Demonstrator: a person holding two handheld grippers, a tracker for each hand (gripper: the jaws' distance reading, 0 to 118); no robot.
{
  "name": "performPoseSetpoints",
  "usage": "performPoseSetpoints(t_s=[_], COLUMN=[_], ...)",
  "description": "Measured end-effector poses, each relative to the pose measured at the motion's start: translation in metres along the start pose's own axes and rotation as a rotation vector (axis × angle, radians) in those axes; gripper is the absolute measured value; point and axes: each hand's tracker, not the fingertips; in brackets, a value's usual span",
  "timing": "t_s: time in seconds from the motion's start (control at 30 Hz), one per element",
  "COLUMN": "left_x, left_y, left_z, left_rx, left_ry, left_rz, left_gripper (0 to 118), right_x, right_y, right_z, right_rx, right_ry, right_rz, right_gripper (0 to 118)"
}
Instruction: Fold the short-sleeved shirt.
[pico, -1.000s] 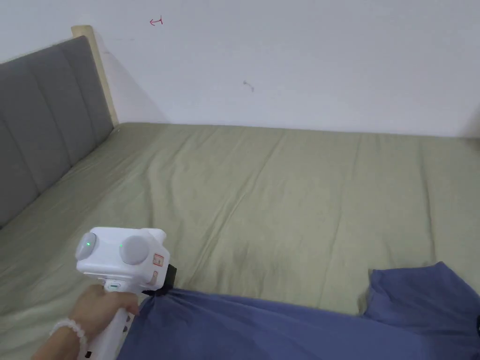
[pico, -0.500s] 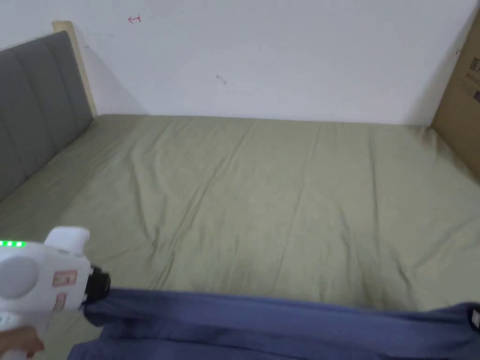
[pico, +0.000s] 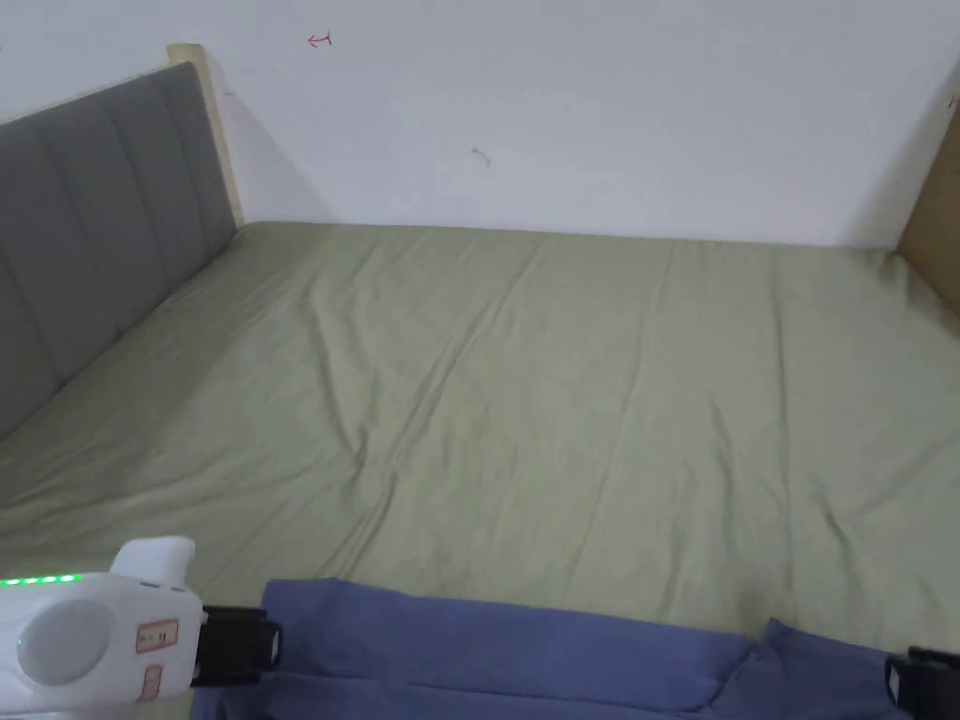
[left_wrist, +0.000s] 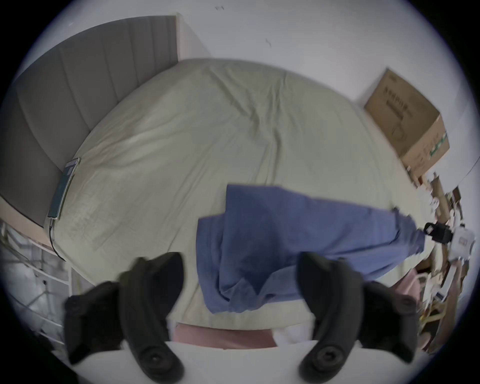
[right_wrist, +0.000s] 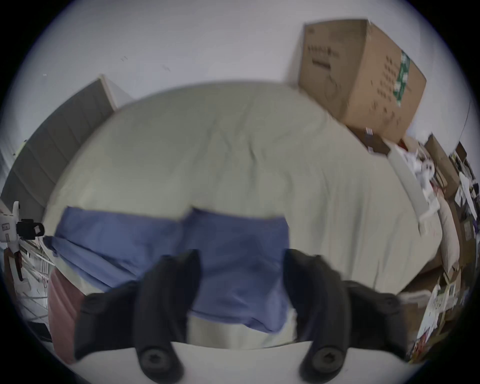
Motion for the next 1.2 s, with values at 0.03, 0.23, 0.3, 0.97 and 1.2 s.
performPoseSetpoints(t_s=[0.03, 0.23, 0.3, 0.97, 1.2], left_x=[-0.001, -0.005, -0.022, -0.081, -0.039], left_y=[0.002, -0.014, -0.023, -0.067, -0.011], left_z=[0.005, -0.005, -0.009, -0.076, -0.043], left_rx=[0.018, -0.018, 0.014, -0.129, -0.028], left_ry=[-0.020, -0.027, -0.137, -0.514, -0.375], left_rz=[0.013, 0.055, 0.192, 0.891, 0.561], left_gripper=[74, 0, 0, 8, 8], right_x=[-0.012, -0.085, -0.112, -0.185, -0.133], right_y=[0.008, 0.016, 0.011, -0.007, -0.007], right_z=[0.004, -0.012, -0.022, -0.049, -0.047], right_rx=[0.034, 0.124, 0.093, -0.070, -0.068], right_ry=[0.009, 0.095, 0.152, 0.353, 0.321], right_rz=[0.012, 0.030, 0.062, 0.187, 0.039], right_gripper=[47, 0, 0, 0, 0])
